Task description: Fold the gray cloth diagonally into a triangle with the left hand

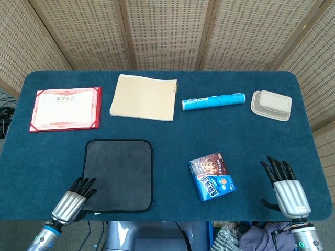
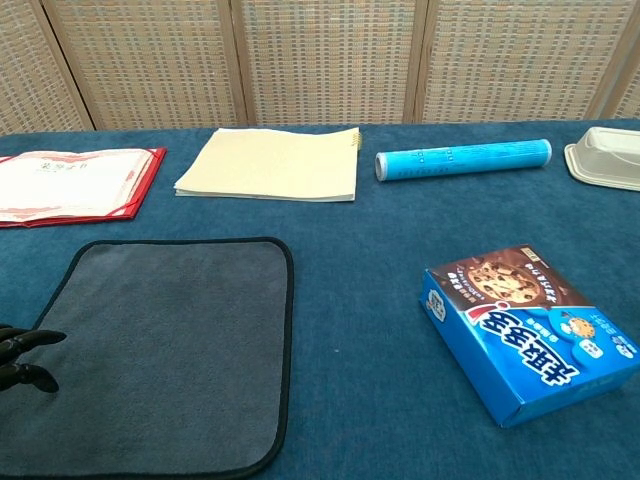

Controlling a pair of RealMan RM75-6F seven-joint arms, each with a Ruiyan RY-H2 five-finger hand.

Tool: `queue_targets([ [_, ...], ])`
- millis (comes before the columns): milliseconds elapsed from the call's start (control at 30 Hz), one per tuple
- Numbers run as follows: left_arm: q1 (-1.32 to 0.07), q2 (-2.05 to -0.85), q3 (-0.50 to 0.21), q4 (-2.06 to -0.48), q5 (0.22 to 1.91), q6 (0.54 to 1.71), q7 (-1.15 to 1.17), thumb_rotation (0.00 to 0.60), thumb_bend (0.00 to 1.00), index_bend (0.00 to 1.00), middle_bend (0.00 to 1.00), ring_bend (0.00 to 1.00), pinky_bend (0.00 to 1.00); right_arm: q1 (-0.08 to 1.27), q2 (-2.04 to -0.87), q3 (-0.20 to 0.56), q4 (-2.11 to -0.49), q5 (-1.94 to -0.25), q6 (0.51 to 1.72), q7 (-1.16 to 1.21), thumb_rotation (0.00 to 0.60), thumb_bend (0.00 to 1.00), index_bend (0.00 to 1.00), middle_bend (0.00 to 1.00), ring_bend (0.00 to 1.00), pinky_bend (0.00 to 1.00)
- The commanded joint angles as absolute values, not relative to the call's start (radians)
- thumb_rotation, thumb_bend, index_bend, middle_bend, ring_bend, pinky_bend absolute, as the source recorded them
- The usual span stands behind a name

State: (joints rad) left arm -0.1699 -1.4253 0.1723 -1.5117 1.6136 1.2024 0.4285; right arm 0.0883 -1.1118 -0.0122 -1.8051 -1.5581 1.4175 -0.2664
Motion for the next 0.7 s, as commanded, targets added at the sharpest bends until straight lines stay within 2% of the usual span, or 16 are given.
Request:
queue_targets([
  [33, -0.17, -1.427, 0.171, -1.508, 1.614, 1.205, 0.428, 0.6, 0.31, 0.22, 0.0, 0.0, 0.0, 0.088, -1.112, -0.013, -1.805, -1.558, 1.417, -0.265, 0.6, 0.0, 0.0, 0.0, 0.0, 0.0],
  [133, -0.171, -1.426, 0.171, -1.508, 1.616, 1.207, 0.422, 0.6, 0.31, 0.22, 0.0, 0.0, 0.0, 0.088, -1.111, -0.012, -1.806, -1.556, 1.415, -0.265, 0.6, 0.0, 0.0, 0.0, 0.0, 0.0],
  [300, -0.171, -1.424, 0.17, -1.511, 1.623, 1.218, 0.419, 0.6, 0.39, 0.22, 0.0, 0.0, 0.0, 0.088, -1.11, -0.013, -1.806, -1.557, 1.415, -0.264, 0.6, 0.0, 0.0, 0.0, 0.0, 0.0],
  [700, -0.171, -1.41, 0.173, -1.528, 1.658, 1.25, 0.402, 0.6, 0.39, 0.22, 0.0, 0.0, 0.0, 0.088, -1.109, -0.012, -1.808, -1.553, 1.411, -0.266, 0.6, 0.0, 0.0, 0.0, 0.0, 0.0],
])
